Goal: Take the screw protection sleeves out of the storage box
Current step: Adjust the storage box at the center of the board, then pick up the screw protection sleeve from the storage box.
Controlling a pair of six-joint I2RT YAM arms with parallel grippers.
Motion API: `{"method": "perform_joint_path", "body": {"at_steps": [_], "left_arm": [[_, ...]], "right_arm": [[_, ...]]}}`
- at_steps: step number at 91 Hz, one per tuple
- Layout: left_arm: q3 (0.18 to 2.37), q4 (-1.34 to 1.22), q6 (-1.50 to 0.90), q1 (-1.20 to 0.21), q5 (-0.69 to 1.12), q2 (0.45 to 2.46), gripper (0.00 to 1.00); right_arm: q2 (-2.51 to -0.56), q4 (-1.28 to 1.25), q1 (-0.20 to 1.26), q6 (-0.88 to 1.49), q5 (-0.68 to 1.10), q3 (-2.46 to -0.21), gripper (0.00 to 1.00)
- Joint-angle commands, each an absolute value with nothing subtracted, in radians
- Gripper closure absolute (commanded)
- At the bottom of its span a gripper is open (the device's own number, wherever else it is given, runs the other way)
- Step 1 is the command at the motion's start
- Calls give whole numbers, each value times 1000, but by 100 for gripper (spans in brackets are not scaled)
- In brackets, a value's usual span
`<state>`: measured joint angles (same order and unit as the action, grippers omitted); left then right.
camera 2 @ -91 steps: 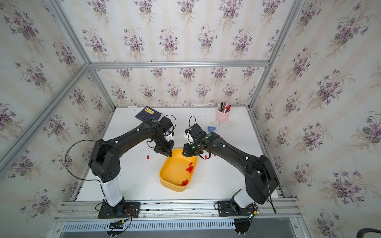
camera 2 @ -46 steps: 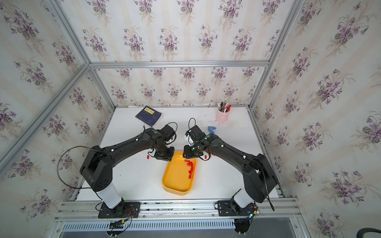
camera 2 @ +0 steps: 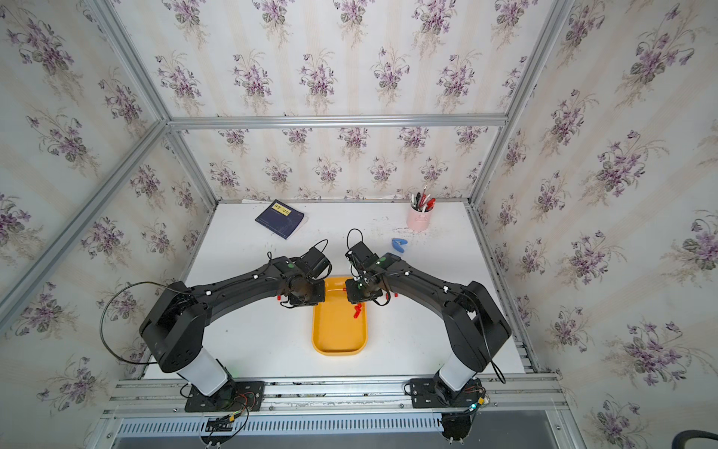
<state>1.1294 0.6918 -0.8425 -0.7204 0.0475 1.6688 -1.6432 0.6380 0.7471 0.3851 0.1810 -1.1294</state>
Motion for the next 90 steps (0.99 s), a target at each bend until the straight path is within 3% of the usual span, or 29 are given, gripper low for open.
{"method": "perform_joint_path", "body": {"at_steps": [1, 25, 90], "left_arm": [[1135, 695, -861, -719, 15, 1679, 100], [1210, 799, -799, -719, 41, 1699, 100], [1205, 779, -781, -718, 63, 1710, 100]], "right_arm": [[-1659, 688, 757, 395, 100, -1146, 62], [-1710, 734, 775, 397, 44, -1155, 63], [-1824, 769, 799, 404, -84, -1167, 68]]}}
